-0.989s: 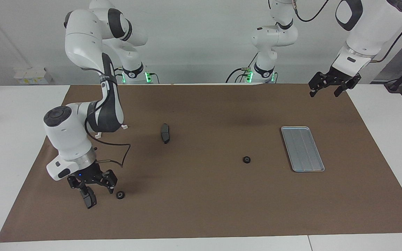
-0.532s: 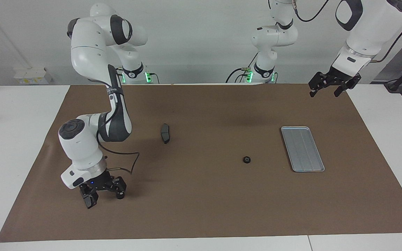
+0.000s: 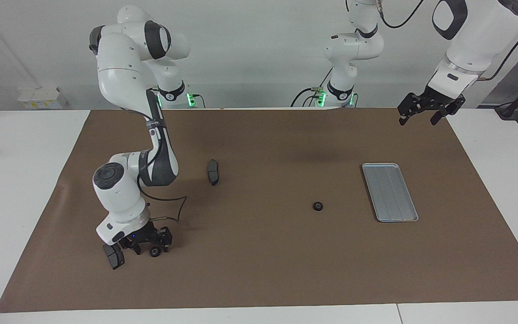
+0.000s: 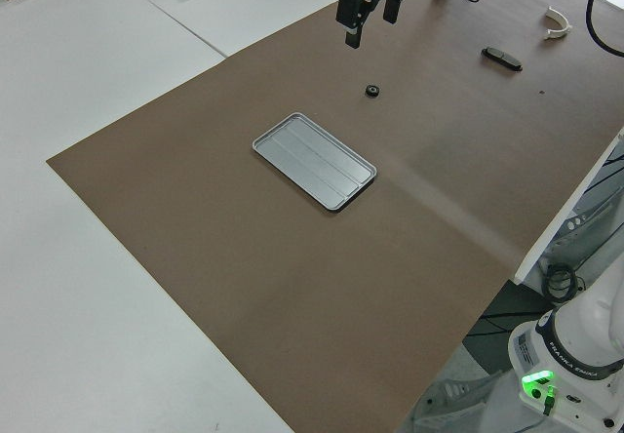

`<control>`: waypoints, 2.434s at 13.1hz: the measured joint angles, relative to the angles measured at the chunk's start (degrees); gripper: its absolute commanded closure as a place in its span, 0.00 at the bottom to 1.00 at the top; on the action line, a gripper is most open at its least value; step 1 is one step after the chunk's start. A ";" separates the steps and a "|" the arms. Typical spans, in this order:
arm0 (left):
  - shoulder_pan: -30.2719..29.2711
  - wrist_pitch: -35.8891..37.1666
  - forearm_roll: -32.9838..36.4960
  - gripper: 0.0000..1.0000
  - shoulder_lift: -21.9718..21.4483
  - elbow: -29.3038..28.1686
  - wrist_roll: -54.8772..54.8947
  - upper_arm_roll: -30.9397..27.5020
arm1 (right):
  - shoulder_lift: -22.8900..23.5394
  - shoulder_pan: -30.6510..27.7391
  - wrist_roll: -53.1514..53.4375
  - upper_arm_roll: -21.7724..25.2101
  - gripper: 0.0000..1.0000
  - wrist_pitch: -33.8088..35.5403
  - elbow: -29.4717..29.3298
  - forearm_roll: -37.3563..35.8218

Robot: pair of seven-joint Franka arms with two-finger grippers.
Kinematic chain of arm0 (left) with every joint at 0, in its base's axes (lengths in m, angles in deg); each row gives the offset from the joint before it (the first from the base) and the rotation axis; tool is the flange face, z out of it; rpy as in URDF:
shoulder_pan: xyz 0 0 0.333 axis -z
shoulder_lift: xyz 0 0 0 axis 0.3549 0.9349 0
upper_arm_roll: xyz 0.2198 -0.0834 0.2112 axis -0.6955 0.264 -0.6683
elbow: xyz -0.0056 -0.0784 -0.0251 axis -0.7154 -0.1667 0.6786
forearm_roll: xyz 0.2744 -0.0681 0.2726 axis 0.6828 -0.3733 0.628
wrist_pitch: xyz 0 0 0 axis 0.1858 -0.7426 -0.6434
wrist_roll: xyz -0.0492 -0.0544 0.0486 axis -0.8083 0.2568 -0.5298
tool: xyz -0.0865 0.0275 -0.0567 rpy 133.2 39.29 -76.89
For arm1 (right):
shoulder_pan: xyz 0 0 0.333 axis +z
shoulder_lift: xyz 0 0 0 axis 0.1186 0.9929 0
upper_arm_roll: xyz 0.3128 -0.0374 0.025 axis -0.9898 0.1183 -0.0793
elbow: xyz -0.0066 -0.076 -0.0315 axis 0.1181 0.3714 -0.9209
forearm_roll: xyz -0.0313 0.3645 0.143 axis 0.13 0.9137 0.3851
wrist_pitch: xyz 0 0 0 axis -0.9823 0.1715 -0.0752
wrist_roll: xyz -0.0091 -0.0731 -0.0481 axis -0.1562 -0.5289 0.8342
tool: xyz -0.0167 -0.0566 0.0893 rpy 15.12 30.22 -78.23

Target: Pick bearing gear from pile to tray

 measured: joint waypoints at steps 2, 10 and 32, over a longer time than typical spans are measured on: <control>0.00 0.00 0.00 0.00 0.00 0.00 0.00 0.00 | -0.42 0.06 0.00 0.01 0.64 0.29 0.01 -0.06; 0.00 0.00 0.00 0.00 0.00 0.00 0.00 0.00 | -0.83 1.14 0.03 -0.30 0.94 0.56 0.14 -0.21; 0.00 0.00 0.00 0.00 0.00 0.00 0.00 0.00 | -2.14 40.22 40.34 -1.31 0.26 -10.21 2.29 0.04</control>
